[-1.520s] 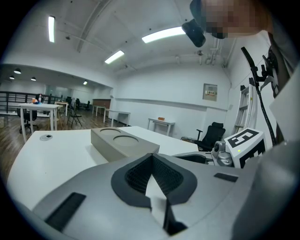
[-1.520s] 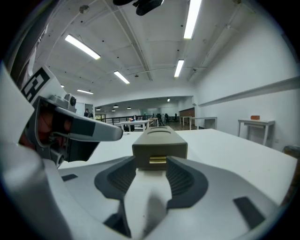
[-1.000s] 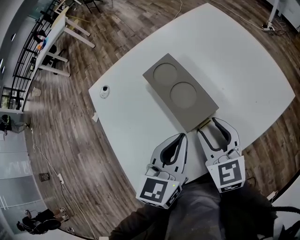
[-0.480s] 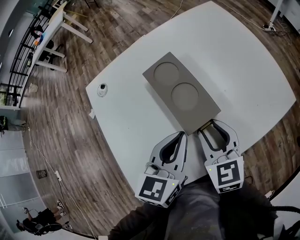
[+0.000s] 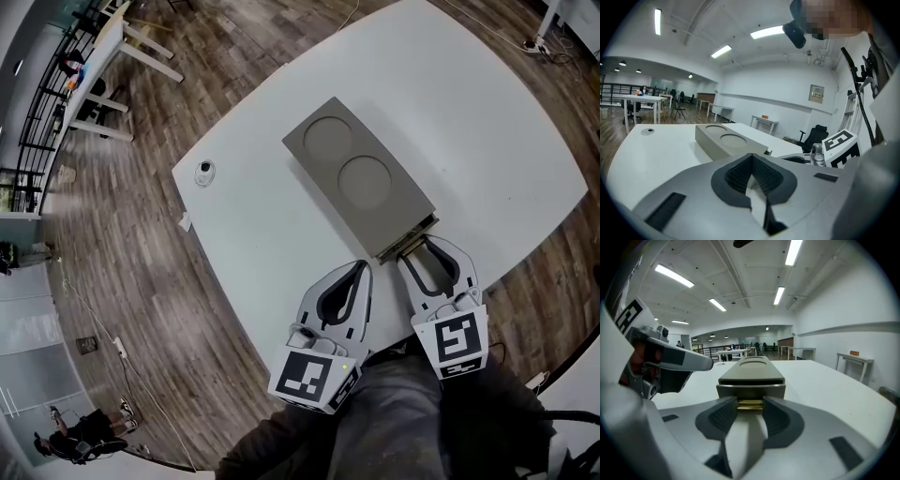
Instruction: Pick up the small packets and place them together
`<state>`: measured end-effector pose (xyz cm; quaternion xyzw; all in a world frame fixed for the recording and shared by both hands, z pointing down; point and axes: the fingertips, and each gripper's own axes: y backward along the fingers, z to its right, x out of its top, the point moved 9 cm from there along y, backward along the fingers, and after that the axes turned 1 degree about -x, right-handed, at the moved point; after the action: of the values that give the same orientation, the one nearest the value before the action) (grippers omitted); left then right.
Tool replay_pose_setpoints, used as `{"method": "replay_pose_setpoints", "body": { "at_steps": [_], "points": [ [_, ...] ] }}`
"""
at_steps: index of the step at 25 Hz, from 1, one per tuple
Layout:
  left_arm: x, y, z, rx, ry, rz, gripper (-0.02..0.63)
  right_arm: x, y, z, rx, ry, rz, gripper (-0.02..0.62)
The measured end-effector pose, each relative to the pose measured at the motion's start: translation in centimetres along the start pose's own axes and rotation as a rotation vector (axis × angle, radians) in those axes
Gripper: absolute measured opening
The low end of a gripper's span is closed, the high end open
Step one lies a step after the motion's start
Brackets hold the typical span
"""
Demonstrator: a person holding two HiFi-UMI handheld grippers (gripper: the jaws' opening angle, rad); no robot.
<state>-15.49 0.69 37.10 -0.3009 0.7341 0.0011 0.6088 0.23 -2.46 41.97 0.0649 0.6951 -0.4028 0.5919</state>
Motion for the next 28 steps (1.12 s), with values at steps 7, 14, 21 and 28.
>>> {"method": "replay_pose_setpoints", "body": {
  "at_steps": [7, 14, 21, 28],
  "points": [
    [0.1, 0.3, 1.5, -0.02, -0.017, -0.016, 0.003, -1.1, 1.6, -0.2, 0.0, 0.001, 0.005, 0.175],
    [0.1, 0.6, 2.6, -0.042, -0.032, 0.004, 0.003, -1.3, 1.8, -0.2, 0.001, 0.014, 0.021, 0.175],
    [-0.4, 2.5, 3.0, -0.094, -0.047, -0.005, 0.003, -1.4, 1.7, 0.2, -0.009, 0.011, 0.012, 0.175],
    [-0.7, 3.9, 4.3, -0.092, -0.059, 0.008, 0.003, -1.3, 2.4, 0.1, -0.04, 0.031, 0.039, 0.175]
  ]
}}
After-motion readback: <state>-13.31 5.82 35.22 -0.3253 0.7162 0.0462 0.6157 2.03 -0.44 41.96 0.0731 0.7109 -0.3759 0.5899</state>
